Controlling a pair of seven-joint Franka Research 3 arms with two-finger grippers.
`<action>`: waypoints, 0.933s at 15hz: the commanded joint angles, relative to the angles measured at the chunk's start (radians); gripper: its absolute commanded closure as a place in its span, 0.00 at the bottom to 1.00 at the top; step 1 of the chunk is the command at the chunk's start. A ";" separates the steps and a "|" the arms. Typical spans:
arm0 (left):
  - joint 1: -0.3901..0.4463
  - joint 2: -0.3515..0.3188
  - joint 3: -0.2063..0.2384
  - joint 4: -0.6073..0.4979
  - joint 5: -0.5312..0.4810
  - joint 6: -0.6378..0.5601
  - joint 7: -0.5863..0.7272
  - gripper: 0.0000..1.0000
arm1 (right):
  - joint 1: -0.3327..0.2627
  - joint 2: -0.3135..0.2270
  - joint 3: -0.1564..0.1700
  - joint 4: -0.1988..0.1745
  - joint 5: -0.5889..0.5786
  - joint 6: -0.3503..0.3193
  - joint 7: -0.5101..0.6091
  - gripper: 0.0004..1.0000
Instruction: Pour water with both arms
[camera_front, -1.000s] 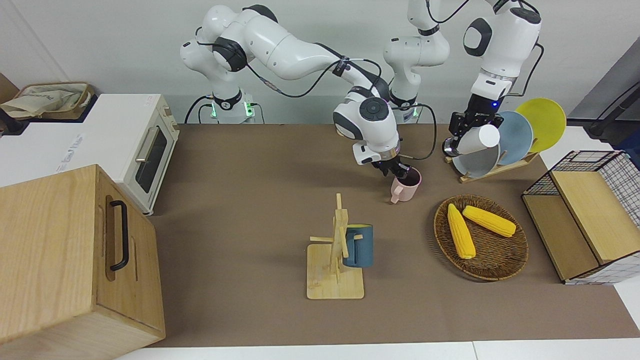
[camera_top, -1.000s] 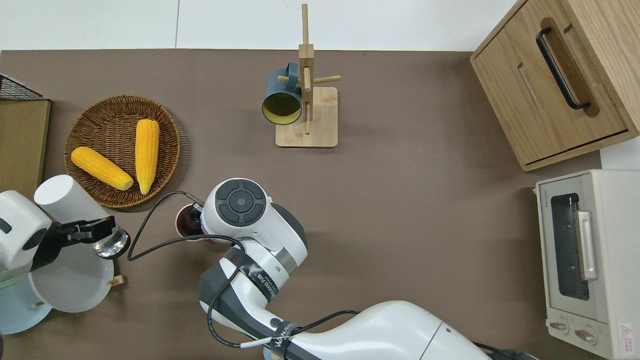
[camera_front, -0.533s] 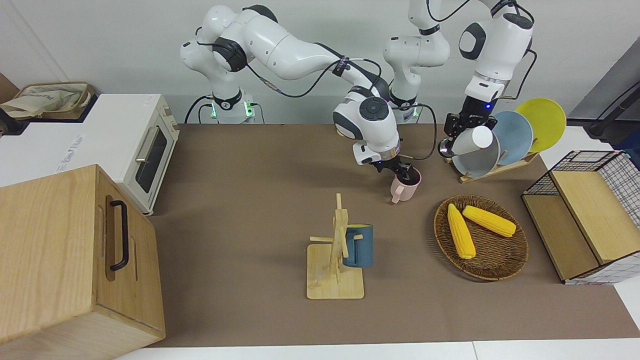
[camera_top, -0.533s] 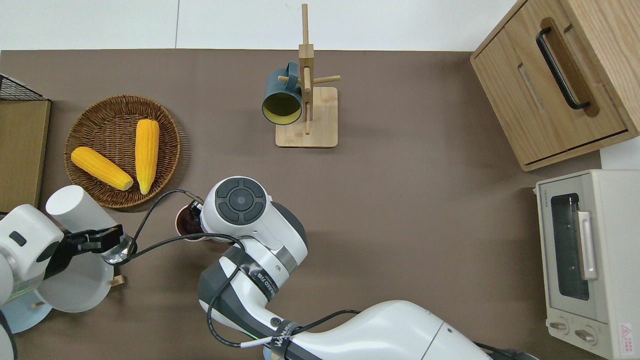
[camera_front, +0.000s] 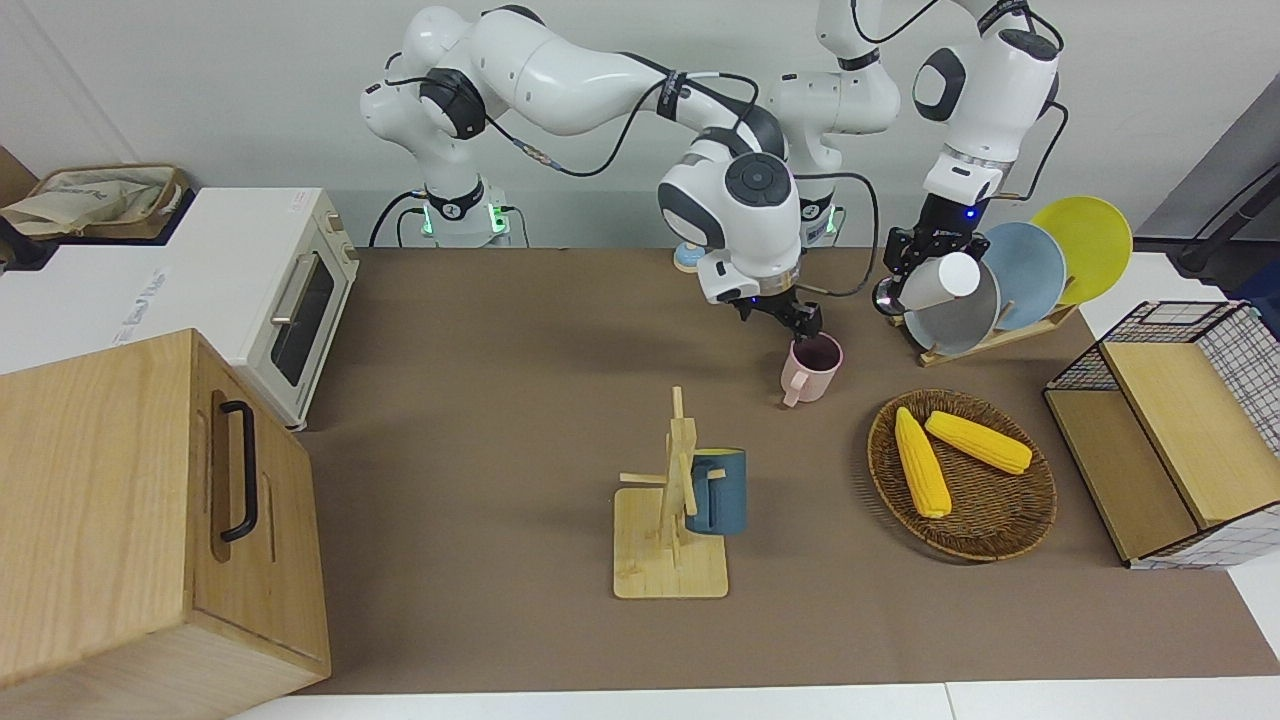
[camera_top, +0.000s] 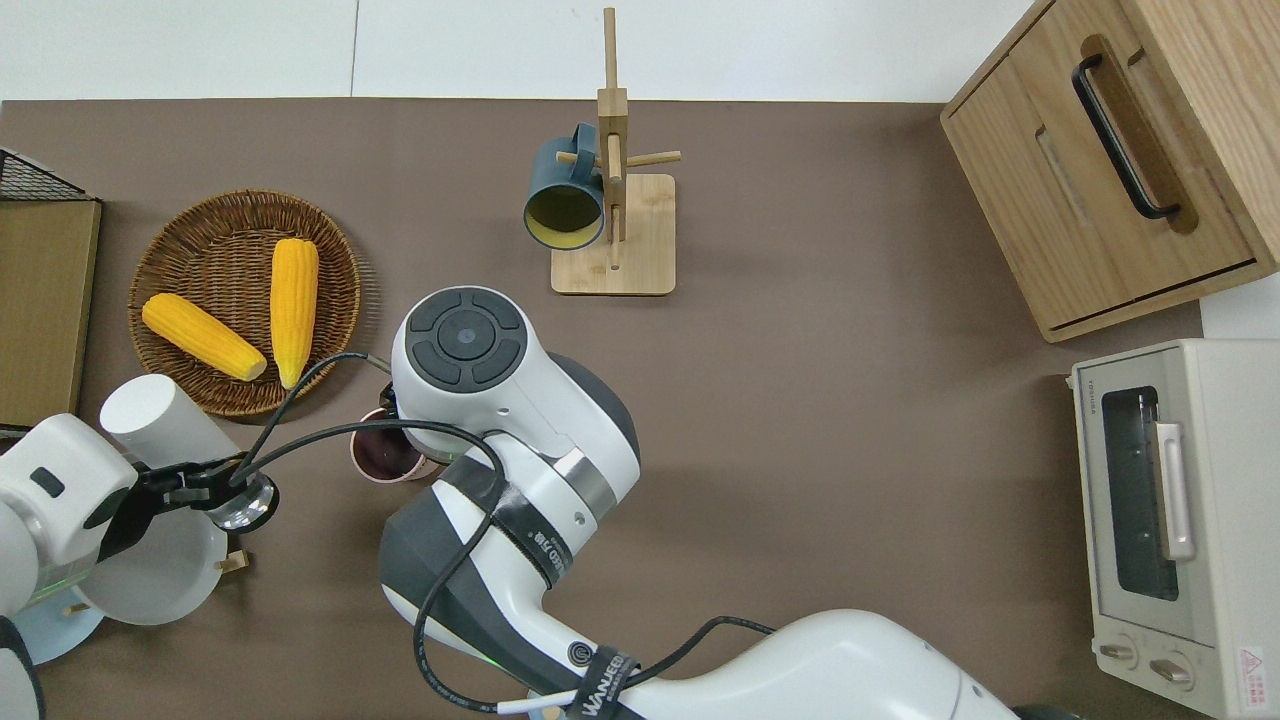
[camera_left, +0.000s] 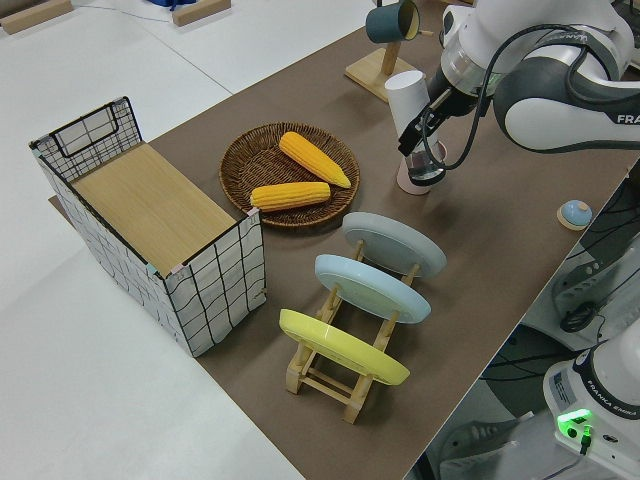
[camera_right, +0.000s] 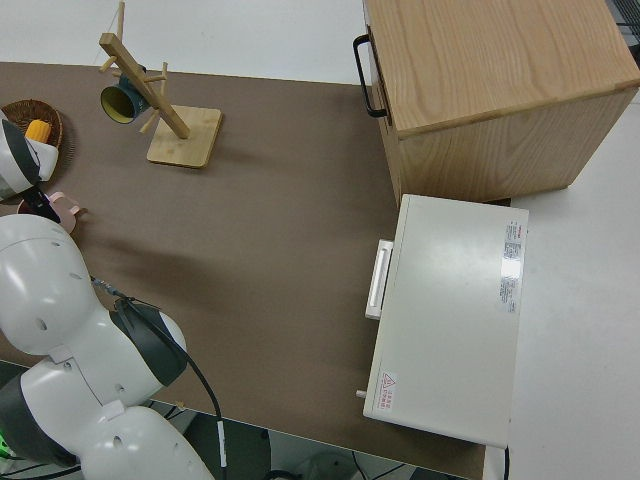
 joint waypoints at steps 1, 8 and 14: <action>-0.025 -0.044 -0.007 -0.028 0.025 0.024 -0.002 0.88 | -0.025 -0.034 -0.036 0.026 -0.014 -0.110 -0.181 0.01; -0.025 -0.046 -0.064 -0.059 0.025 0.020 -0.003 0.88 | -0.032 -0.123 -0.251 0.024 -0.042 -0.328 -0.825 0.01; -0.055 -0.046 -0.082 -0.075 0.012 0.007 -0.019 0.88 | -0.071 -0.212 -0.446 0.021 -0.038 -0.427 -1.341 0.01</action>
